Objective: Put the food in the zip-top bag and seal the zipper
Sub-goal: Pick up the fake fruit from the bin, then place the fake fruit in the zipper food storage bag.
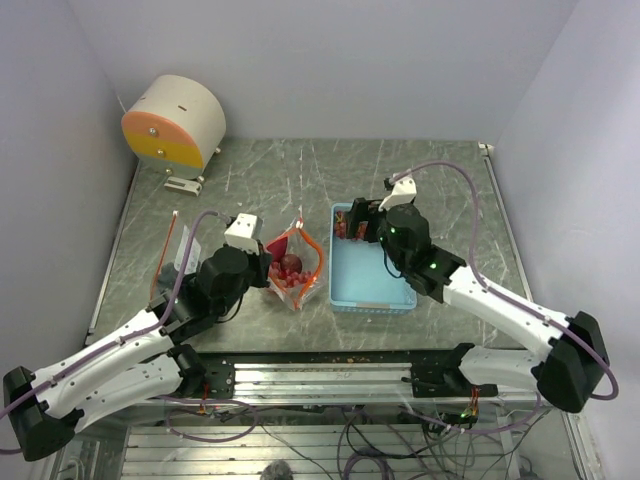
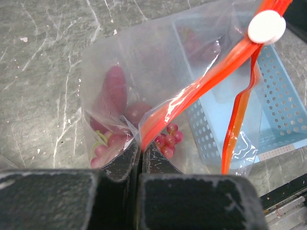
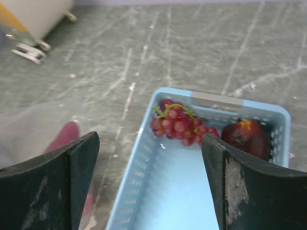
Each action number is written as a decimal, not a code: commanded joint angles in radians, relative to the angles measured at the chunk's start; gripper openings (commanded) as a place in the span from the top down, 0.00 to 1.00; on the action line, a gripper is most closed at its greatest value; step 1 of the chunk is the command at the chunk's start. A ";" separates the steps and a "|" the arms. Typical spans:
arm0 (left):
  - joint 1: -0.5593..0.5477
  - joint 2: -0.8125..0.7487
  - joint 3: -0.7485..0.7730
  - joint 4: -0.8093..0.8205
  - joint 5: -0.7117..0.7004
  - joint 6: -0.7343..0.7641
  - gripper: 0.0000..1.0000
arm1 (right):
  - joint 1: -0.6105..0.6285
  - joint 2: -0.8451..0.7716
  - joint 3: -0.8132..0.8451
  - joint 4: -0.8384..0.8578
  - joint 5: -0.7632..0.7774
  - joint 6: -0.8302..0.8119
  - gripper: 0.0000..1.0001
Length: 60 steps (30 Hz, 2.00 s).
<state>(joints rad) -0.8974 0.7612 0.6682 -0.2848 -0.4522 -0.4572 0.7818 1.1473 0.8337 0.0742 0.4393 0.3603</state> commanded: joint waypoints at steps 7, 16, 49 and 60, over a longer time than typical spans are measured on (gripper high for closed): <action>0.005 -0.025 0.010 -0.006 -0.013 0.000 0.93 | -0.131 0.269 0.011 0.092 -0.115 -0.138 0.28; 0.006 -0.018 0.026 -0.019 -0.001 0.010 0.93 | -0.201 0.448 0.050 0.165 -0.270 -0.254 0.24; 0.006 -0.024 0.048 -0.035 -0.001 0.007 0.93 | -0.236 0.297 0.040 0.143 -0.552 -0.156 1.00; 0.006 0.088 0.070 0.079 0.031 0.019 0.93 | -0.040 -0.124 -0.102 0.277 -0.876 -0.077 1.00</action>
<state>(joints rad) -0.8974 0.7990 0.6956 -0.2981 -0.4480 -0.4446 0.6922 1.0721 0.7975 0.2516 -0.2455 0.2276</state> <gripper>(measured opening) 0.073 0.059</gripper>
